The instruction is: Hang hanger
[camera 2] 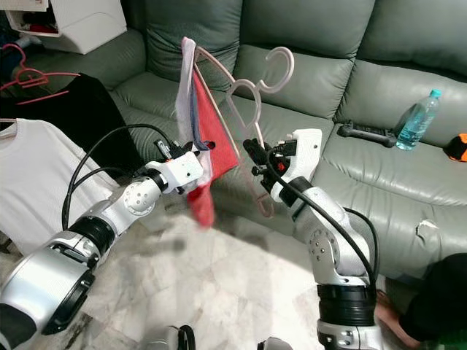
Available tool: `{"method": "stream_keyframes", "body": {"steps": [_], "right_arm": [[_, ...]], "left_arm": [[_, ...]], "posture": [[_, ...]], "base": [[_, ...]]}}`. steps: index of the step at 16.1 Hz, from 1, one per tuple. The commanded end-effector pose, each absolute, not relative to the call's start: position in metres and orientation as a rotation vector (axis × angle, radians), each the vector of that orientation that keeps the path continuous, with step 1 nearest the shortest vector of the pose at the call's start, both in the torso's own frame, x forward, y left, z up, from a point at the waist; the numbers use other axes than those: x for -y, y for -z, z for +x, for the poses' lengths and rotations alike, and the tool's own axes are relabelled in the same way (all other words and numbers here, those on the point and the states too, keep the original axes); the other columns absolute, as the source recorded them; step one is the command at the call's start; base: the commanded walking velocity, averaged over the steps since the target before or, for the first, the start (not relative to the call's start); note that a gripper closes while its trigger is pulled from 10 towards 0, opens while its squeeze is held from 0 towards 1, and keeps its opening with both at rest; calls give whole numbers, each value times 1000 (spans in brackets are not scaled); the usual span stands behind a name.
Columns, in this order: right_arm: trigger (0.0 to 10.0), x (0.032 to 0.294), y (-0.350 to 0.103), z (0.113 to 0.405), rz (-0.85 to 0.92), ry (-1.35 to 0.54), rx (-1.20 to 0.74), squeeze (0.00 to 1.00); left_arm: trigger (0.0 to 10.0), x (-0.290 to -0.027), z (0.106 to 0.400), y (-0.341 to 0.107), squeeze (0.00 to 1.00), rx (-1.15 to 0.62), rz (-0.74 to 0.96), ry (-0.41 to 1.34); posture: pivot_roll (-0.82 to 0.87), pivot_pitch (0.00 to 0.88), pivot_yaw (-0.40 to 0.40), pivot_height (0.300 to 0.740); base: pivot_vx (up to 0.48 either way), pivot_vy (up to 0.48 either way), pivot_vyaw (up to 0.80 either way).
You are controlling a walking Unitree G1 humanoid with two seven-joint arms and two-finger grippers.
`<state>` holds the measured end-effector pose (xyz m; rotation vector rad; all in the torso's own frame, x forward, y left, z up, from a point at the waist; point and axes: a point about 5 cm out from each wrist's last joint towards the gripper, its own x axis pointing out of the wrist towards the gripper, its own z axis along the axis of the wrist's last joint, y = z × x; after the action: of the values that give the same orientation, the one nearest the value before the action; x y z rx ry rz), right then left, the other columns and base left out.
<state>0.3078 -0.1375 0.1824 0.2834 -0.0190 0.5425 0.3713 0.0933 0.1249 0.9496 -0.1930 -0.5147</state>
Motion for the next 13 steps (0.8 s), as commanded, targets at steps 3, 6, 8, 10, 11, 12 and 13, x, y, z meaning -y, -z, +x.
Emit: {"method": "stream_keyframes", "body": {"steps": [3,6,8,10,11,12,13], "right_arm": [[10000,131,-218,301,272,-610,185,0],[10000,128,-200,286,124,-709,135,0],[10000,136,-188,280,-37,-701,110,0],[10000,144,-182,277,-92,-692,98,0],[10000,148,-182,278,-109,-667,102,0],[10000,150,-182,278,-119,-653,105,0],[10000,152,-183,279,-133,-639,114,0]], "left_arm": [[10000,-98,364,-107,0,134,999,555],[10000,-99,363,-105,0,133,1000,549],[10000,-100,363,-105,0,133,1010,543],[10000,-103,364,-105,0,128,1015,531],[10000,-103,364,-105,0,128,1013,528],[10000,-103,364,-105,0,129,1014,528],[10000,-103,364,-105,0,127,1011,529]], "posture": [[-88,40,52,740],[-86,45,51,740],[-86,45,51,740],[-86,45,51,740],[-86,45,51,740],[-86,45,51,740],[-86,45,51,740]], "base": [[0,0,0],[0,0,0],[0,0,0],[0,0,0],[0,0,0],[0,0,0],[0,0,0]]}}
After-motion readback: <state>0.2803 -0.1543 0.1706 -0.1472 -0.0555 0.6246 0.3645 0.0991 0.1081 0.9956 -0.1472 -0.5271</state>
